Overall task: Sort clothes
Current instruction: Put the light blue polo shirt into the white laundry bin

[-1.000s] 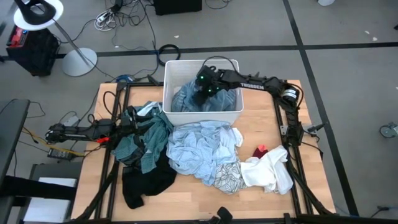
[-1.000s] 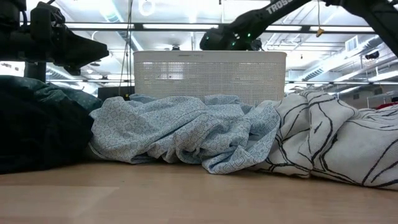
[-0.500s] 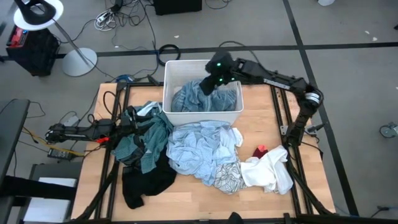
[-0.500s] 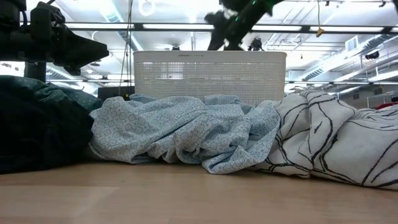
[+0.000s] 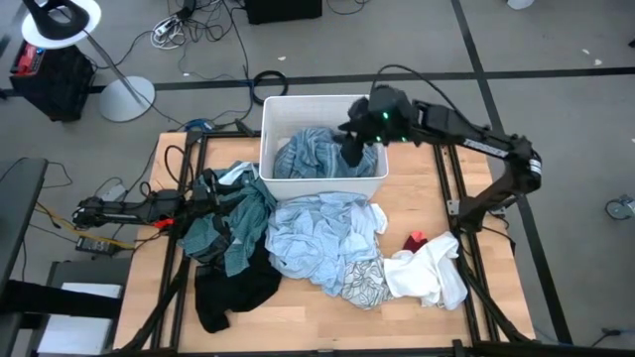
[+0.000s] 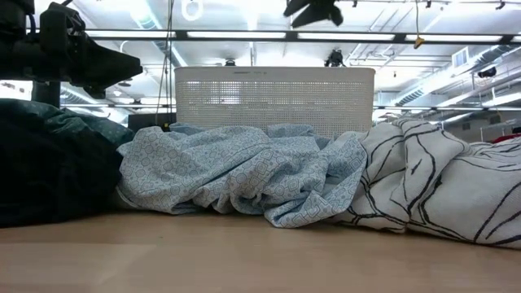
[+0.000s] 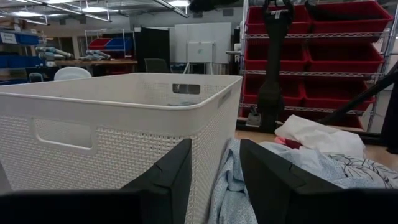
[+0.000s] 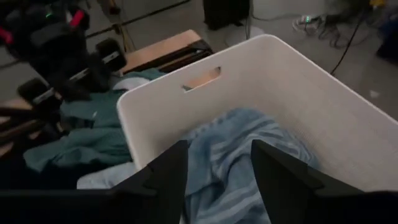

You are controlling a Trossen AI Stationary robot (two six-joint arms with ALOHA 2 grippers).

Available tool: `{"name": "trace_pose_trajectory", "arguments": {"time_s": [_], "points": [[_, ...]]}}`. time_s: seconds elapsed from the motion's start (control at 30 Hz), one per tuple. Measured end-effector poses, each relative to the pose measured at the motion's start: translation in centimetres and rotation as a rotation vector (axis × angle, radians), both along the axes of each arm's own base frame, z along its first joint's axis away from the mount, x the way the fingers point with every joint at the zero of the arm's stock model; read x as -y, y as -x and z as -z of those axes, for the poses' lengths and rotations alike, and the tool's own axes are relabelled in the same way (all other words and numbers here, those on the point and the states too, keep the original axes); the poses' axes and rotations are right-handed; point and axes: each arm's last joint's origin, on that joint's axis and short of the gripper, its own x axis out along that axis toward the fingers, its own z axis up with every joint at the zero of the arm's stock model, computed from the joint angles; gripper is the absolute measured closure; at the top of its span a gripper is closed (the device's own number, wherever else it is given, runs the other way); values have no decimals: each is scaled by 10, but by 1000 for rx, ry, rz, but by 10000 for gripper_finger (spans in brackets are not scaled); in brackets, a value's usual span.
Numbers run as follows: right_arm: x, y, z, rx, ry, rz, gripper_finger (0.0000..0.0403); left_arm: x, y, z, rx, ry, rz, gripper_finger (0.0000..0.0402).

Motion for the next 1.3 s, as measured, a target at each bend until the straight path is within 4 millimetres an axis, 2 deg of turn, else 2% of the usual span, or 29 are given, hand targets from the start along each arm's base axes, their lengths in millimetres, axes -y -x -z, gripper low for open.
{"name": "trace_pose_trajectory", "arguments": {"time_s": [0.27, 0.53, 0.77, 0.87, 1.03, 1.2, 1.3], "points": [[-50, 10, 27, -69, 13, -59, 231, 0, 0, 0, 0, 0, 0, 259], [-96, 22, 67, -53, -7, -107, 232, 0, 0, 0, 1, 0, 0, 259], [-133, 21, 109, -23, -16, -227, 232, 0, 0, 0, 1, 0, 0, 259], [-140, 18, 128, -16, -15, -246, 232, 0, 0, 0, 1, 0, 0, 259], [-140, 14, 160, 22, -18, -241, 231, 0, 0, 0, 3, 0, 0, 259], [-136, 1, 186, 79, -24, -220, 229, 0, 0, -1, 7, 0, 0, 259], [-136, -6, 204, 54, -21, -212, 220, 0, 0, -2, 20, 2, 0, 259]]}}
